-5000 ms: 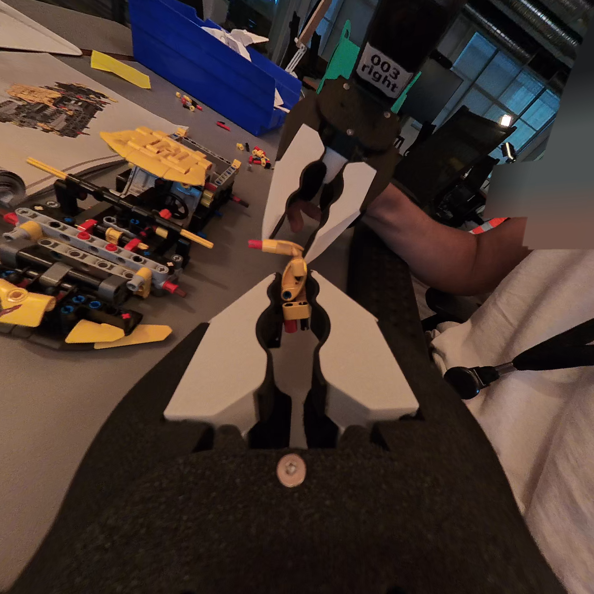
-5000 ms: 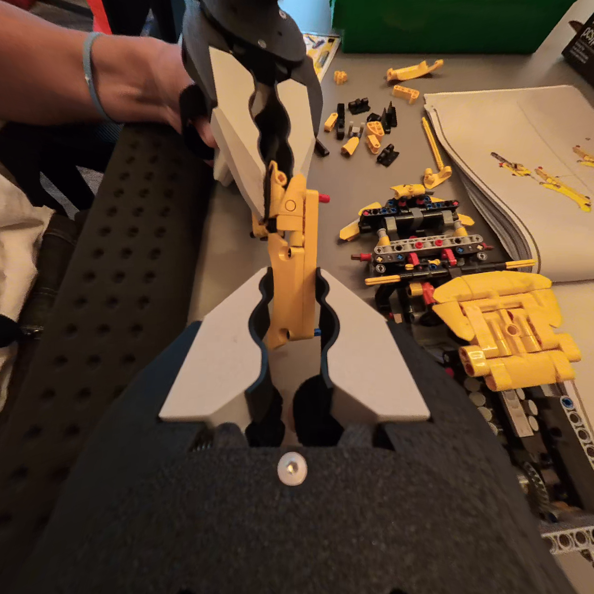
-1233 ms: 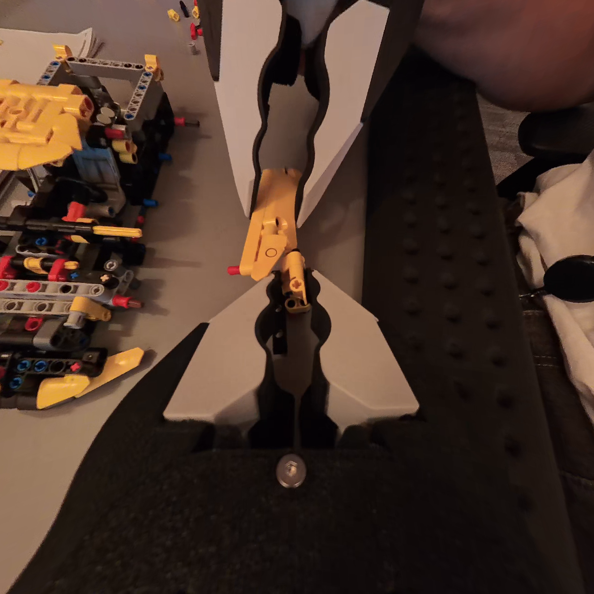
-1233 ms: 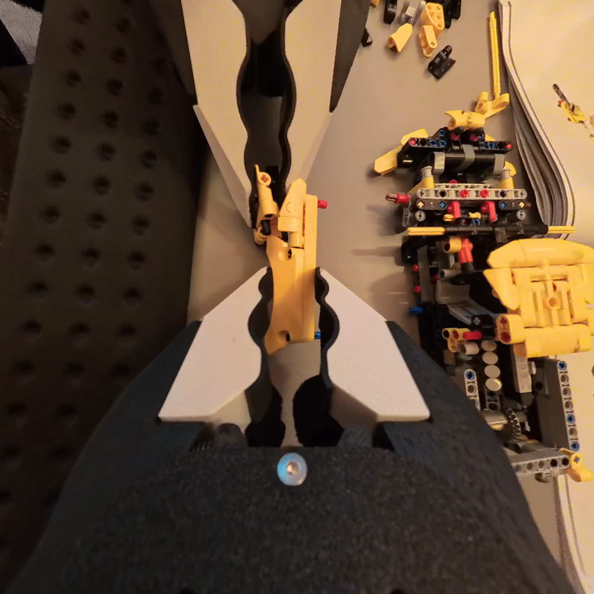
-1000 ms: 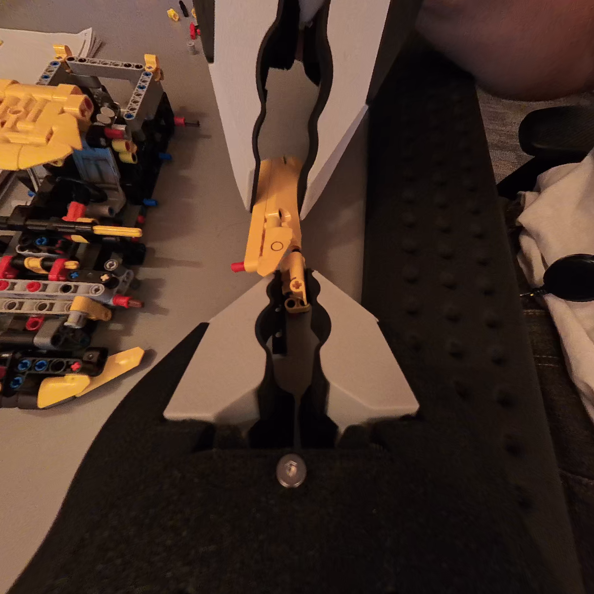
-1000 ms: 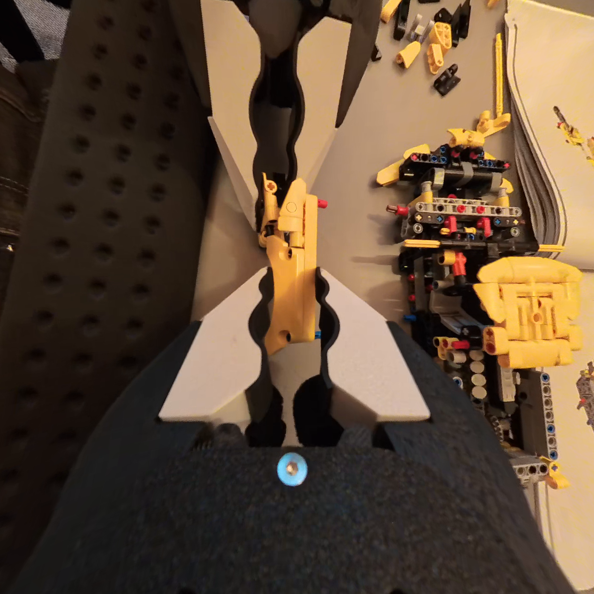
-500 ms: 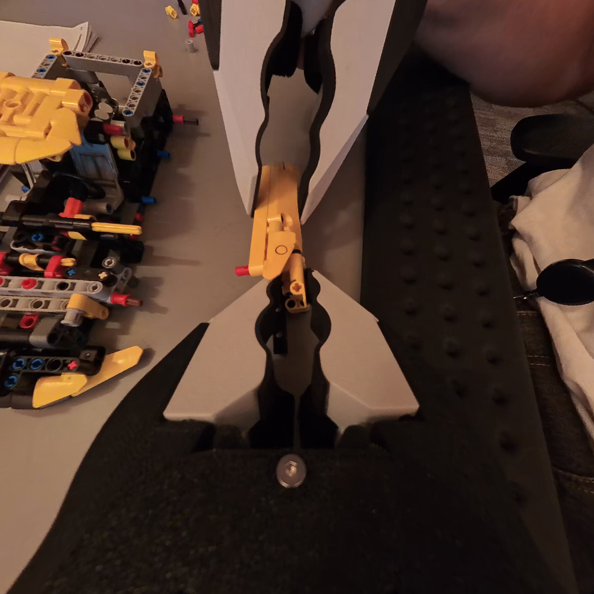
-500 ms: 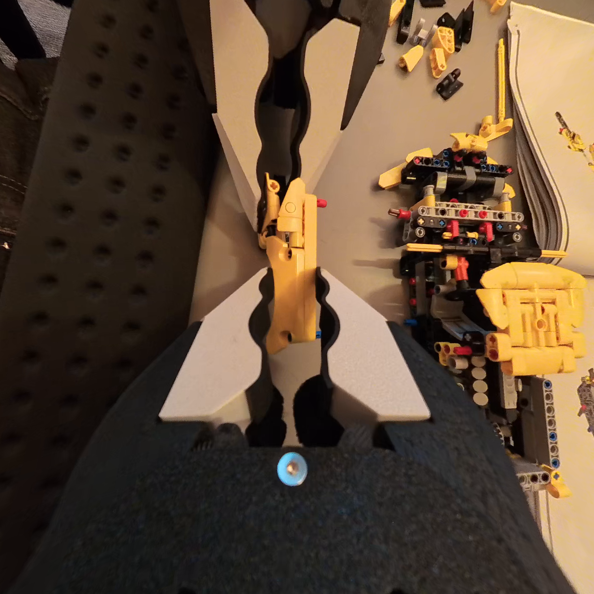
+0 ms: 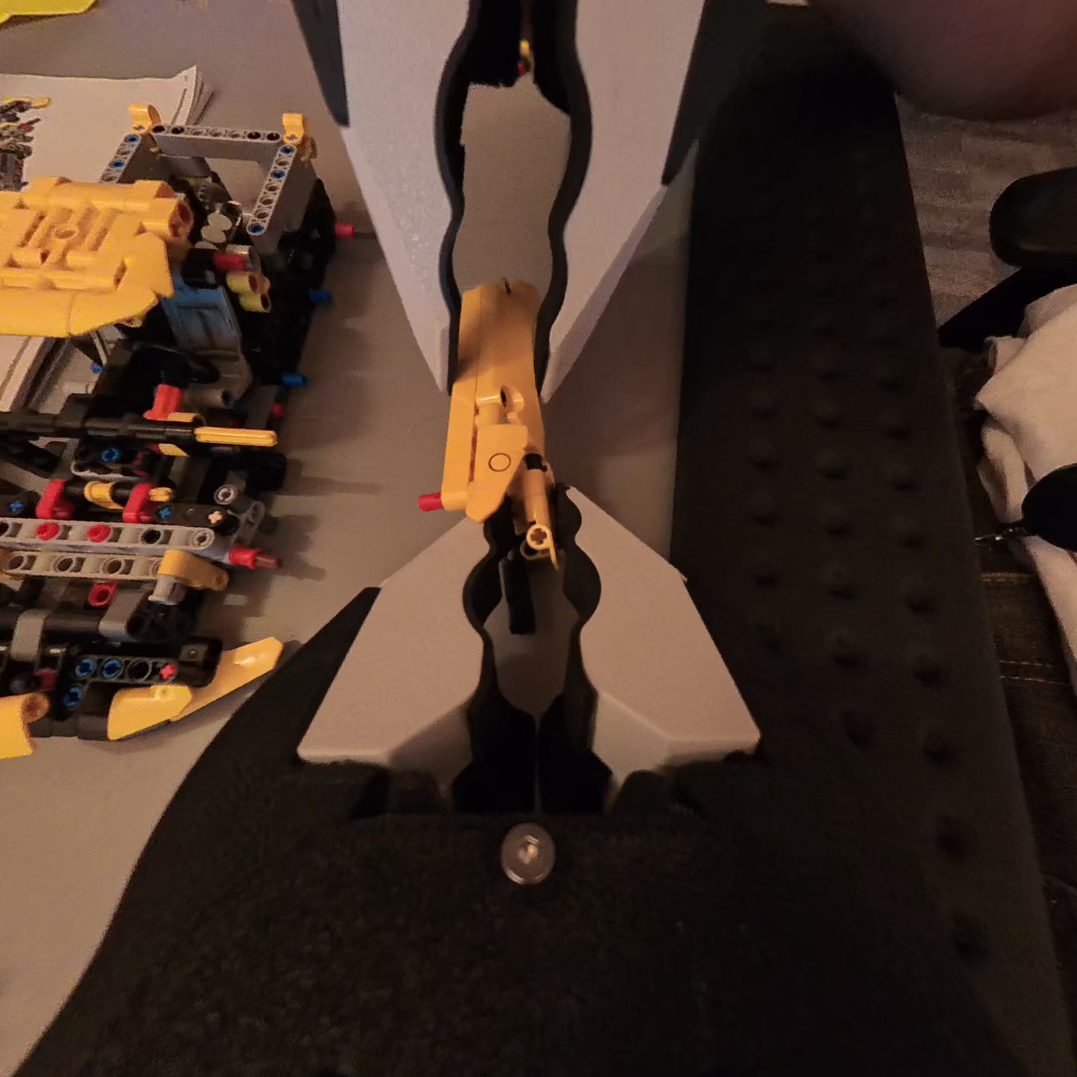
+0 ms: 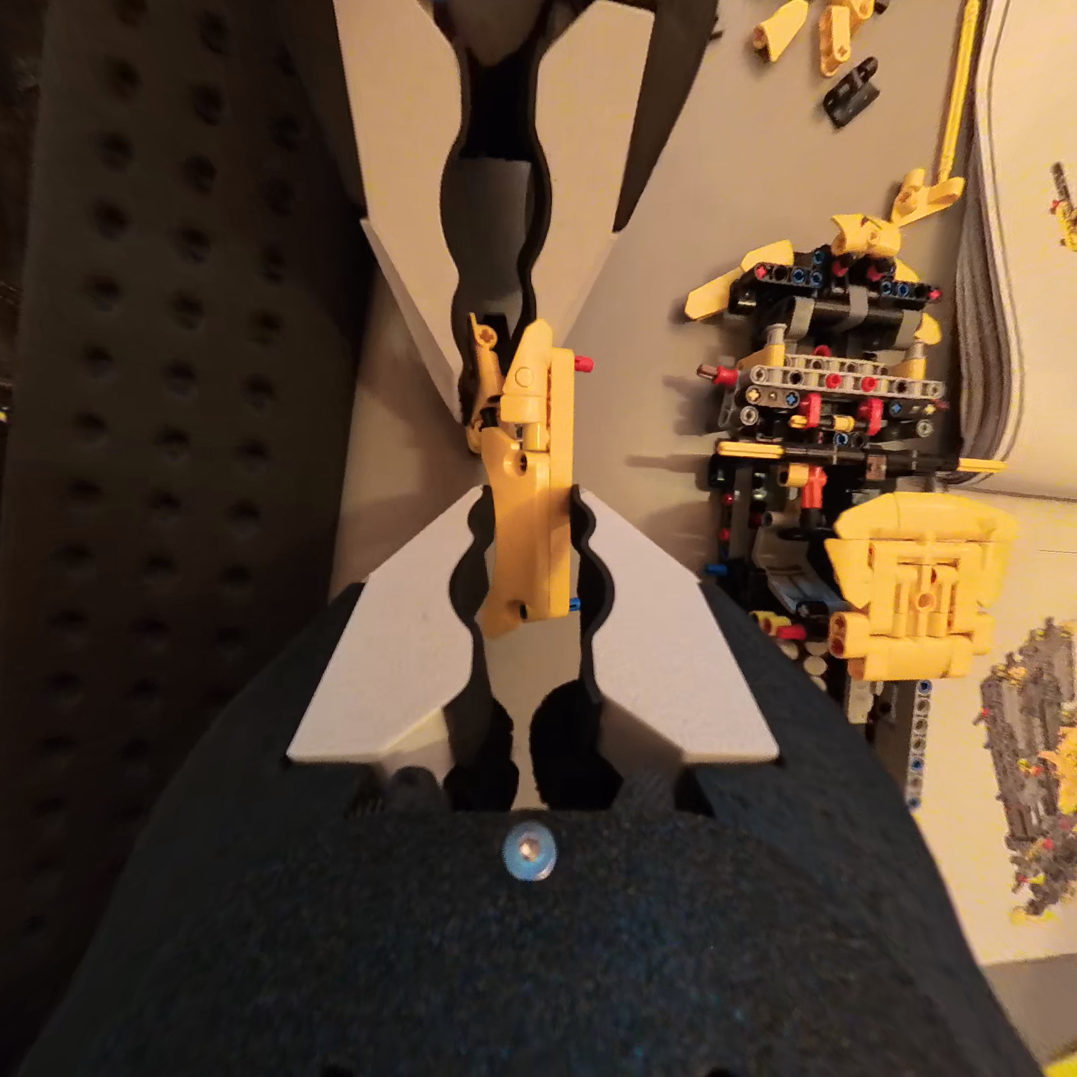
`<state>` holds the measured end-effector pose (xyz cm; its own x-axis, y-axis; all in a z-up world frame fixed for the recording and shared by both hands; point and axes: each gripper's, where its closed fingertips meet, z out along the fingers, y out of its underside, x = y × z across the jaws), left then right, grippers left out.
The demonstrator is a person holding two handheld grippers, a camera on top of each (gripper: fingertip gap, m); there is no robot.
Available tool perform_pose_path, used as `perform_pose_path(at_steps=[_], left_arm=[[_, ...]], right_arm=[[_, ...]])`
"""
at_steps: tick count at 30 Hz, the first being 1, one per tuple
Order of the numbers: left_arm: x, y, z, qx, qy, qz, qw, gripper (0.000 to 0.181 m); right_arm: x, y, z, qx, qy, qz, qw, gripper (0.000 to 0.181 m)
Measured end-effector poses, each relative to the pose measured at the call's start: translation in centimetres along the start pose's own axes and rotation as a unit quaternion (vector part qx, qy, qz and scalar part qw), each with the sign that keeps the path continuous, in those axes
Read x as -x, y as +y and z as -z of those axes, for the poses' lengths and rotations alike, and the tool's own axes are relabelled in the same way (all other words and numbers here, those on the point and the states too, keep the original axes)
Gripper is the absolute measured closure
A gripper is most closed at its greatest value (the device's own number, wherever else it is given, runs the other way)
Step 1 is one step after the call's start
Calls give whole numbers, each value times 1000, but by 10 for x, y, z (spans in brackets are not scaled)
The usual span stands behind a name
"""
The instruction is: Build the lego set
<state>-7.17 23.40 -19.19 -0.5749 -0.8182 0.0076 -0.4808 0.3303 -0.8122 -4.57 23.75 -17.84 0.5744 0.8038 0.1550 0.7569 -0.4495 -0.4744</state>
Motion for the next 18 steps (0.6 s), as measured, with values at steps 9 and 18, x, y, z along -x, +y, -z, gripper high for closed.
perform_pose_path(at_steps=[9, 18], left_arm=[[-1, -2, -5, 0, 19, 12, 1000, 166], [0, -3, -6, -10, 23, 33, 999, 166]], right_arm=[[0, 7, 0, 40, -46, 24, 998, 156], [-2, 10, 1, 104, -63, 42, 992, 157]])
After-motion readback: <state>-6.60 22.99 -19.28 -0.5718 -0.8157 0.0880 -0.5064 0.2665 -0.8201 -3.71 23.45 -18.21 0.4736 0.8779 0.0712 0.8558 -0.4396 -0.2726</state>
